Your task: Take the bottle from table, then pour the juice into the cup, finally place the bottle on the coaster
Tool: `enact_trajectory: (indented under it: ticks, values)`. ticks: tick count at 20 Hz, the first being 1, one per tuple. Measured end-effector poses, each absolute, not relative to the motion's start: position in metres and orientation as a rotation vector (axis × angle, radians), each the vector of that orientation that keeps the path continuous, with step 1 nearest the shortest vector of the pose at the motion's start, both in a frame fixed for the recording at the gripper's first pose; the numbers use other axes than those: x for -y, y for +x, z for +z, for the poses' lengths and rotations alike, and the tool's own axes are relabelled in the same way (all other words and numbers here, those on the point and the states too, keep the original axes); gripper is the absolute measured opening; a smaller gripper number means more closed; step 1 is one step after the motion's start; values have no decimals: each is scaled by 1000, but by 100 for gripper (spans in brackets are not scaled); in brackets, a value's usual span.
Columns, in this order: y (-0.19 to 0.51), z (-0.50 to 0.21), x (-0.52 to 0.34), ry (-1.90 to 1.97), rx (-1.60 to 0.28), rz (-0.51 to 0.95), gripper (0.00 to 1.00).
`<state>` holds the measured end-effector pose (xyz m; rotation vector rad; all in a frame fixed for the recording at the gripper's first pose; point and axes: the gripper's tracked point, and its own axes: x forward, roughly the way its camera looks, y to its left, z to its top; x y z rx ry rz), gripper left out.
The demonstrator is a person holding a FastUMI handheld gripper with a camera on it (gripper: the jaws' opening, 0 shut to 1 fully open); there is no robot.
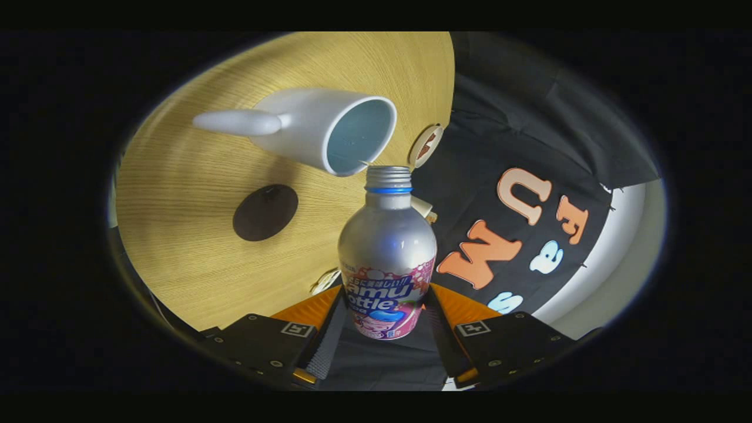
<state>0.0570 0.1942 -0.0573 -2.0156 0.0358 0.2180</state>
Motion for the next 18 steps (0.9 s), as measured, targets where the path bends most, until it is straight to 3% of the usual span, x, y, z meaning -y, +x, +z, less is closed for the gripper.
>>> enact_trajectory:
  ticks: [18]
  values:
    - [54, -63, -198, -2022, -45, 239, 73]
